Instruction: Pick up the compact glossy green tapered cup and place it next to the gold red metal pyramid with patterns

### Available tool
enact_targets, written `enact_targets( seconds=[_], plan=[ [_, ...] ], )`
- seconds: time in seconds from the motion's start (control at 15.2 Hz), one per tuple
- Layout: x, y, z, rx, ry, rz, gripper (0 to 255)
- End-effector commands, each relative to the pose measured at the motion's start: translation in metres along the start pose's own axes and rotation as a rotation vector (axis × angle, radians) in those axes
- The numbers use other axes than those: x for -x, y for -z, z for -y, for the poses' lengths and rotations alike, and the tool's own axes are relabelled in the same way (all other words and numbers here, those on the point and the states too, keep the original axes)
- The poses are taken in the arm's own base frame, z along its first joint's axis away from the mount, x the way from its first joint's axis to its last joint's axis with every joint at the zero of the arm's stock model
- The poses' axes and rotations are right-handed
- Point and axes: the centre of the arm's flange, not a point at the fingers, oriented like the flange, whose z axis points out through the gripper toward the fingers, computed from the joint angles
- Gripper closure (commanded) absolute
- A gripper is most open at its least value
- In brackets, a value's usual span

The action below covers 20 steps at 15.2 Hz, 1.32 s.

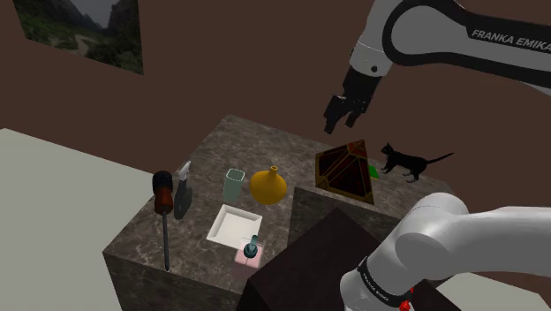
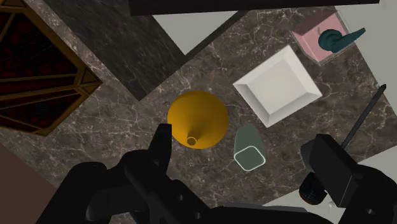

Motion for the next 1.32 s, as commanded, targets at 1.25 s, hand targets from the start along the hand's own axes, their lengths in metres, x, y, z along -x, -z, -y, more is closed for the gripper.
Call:
enact_targets(
  seconds=[1.25],
  plan=[
    [-0.155, -0.189, 0.063, -0.038, 0.002, 0.033, 0]
  ],
)
